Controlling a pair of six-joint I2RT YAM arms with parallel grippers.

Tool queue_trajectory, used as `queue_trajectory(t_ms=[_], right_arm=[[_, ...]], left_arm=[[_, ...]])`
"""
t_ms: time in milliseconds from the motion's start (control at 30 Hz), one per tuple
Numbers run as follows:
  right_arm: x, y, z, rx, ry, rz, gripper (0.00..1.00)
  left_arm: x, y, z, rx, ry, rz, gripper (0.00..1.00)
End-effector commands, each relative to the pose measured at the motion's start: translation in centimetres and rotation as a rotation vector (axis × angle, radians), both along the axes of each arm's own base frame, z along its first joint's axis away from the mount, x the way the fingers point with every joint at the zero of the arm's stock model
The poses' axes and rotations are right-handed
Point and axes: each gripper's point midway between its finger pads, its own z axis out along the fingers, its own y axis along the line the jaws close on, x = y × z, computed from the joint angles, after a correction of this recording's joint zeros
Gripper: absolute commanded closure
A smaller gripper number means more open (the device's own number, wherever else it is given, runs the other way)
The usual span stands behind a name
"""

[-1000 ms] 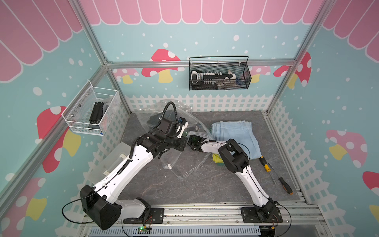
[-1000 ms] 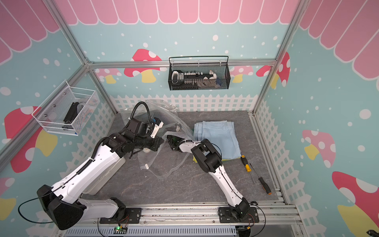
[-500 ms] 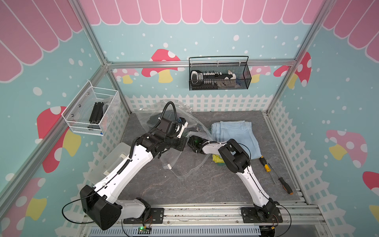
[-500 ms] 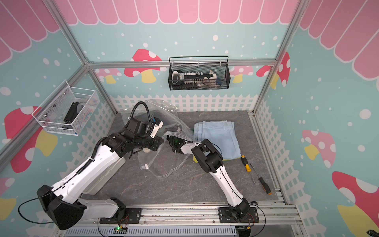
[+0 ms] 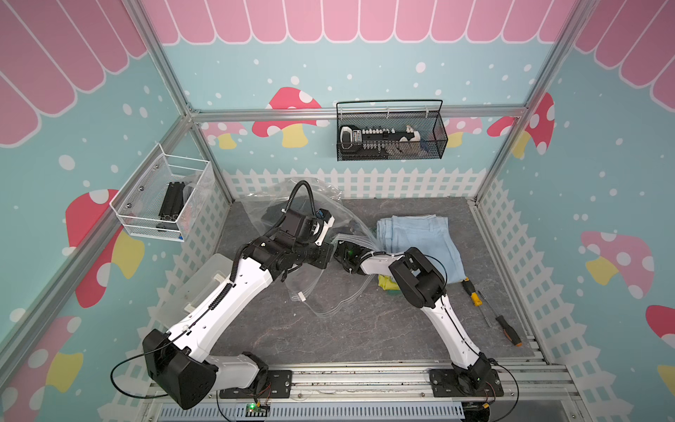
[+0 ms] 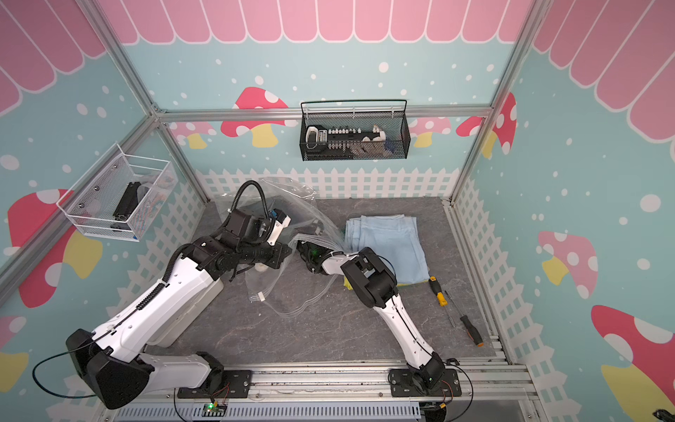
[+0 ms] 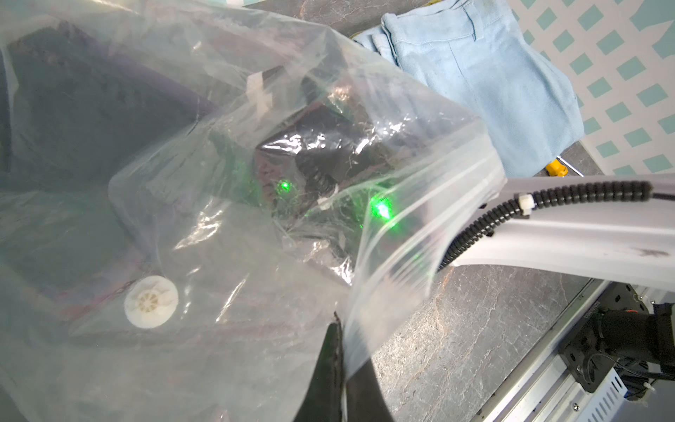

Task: Take the trousers out of the vacuum bag
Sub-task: Take out the trousers from the vacuum bag.

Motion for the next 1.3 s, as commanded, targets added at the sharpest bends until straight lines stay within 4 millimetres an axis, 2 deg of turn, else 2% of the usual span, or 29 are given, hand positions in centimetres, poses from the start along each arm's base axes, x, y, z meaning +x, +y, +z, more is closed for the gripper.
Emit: queue_trajectory(t_ms=[0, 300, 433, 567, 733, 1033, 1267], right_arm=[[0.4, 0.7, 1.6, 0.057, -0.020, 0.007, 0.59], [0.6, 0.8, 1.1, 0.074, 0.001, 0.009, 0.58], [-0.3, 0.5, 1.1, 0.076, 0.012, 0.019, 0.51], [-1.1, -0.3, 1.1, 0.079, 0.015, 0.017, 0.51], [-1.7, -0.1, 0.9, 0.121, 0.028, 0.030, 0.50], [-2.8, 0.4, 3.0, 0.143, -0.028, 0.070, 0.50], [-2.8, 0.9, 3.4, 0.164, -0.034, 0.087, 0.50]], left_arm=[[0.2, 0.1, -0.5, 0.004, 0.007, -0.008, 1.00], [0.2, 0.1, -0.4, -0.005, 0.010, -0.008, 1.00], [0.2, 0.1, -0.4, -0.006, 0.012, -0.010, 1.00], [0.3, 0.2, -0.4, -0.011, 0.014, -0.009, 1.00], [0.2, 0.2, -0.5, -0.009, 0.016, -0.008, 1.00], [0.2, 0.1, -0.5, -0.014, 0.021, -0.012, 1.00], [0.1, 0.0, -0.5, -0.016, 0.021, -0.015, 1.00]])
